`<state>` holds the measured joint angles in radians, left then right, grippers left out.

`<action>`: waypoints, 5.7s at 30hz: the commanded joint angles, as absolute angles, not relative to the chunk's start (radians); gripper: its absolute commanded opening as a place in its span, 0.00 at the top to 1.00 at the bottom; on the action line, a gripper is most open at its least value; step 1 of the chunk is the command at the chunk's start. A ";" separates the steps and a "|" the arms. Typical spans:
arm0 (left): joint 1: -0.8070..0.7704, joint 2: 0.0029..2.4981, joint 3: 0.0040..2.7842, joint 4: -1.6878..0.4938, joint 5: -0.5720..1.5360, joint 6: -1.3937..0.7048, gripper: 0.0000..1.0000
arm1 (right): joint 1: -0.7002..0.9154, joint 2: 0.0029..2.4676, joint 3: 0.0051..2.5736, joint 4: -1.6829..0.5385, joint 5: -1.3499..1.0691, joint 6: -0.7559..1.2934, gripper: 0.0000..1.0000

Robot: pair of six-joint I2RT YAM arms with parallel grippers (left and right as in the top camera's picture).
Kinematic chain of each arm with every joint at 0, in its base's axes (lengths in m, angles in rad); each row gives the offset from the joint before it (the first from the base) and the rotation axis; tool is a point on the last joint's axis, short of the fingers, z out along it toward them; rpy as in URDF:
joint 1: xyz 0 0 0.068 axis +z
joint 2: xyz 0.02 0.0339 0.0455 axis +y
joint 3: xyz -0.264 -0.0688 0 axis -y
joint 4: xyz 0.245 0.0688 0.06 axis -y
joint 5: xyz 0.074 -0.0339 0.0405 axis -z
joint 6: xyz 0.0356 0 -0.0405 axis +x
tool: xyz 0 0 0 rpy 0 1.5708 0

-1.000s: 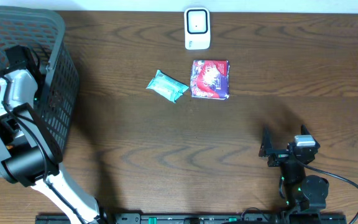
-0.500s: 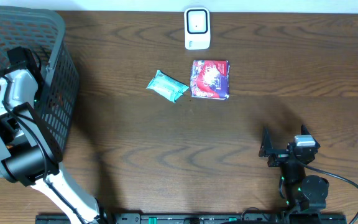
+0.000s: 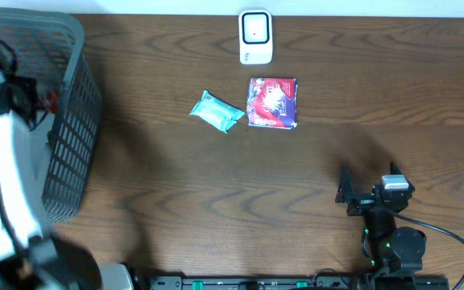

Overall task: Scan the item barcode
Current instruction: 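Carry the orange chocolate bar with the left gripper and release it between the packs, then reach the left gripper into the basket and grasp the orange Kleenex tissue pack, then carry the Kleenex pack with the left gripper and release it near the scanner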

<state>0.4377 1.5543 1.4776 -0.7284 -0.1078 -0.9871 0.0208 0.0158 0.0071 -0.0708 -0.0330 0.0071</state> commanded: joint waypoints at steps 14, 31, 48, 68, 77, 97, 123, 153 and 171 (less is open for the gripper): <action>-0.144 1.360 1.484 -0.587 0.053 -0.449 0.93 | 0.014 0.012 0.006 -0.074 -0.036 0.006 0.01; -0.432 1.886 1.484 -0.505 0.076 -0.210 0.92 | 0.014 0.012 0.006 -0.074 -0.036 0.007 0.01; -0.409 1.789 1.487 -0.476 0.194 -0.215 0.41 | 0.014 0.012 0.006 -0.074 -0.036 0.006 0.01; 0.179 1.414 1.487 -0.785 -0.558 -0.626 0.12 | 0.014 0.012 0.006 -0.074 -0.036 0.006 0.01; 0.414 1.571 1.487 -0.888 -0.667 -0.932 0.08 | 0.014 0.012 0.006 -0.074 -0.036 0.006 0.01; 0.619 2.075 1.487 -0.938 -0.667 -1.143 0.07 | 0.014 0.012 0.006 -0.074 -0.036 0.007 0.01; 0.647 2.128 1.484 -1.001 -0.572 -1.142 0.59 | 0.014 0.012 0.006 -0.074 -0.036 0.006 0.01; 0.496 1.480 1.539 -0.953 -0.129 -0.791 0.93 | 0.014 0.012 0.006 -0.074 -0.036 0.006 0.01; -0.284 1.521 1.521 -0.638 0.072 -0.127 0.92 | 0.014 0.012 0.006 -0.075 -0.036 0.006 0.01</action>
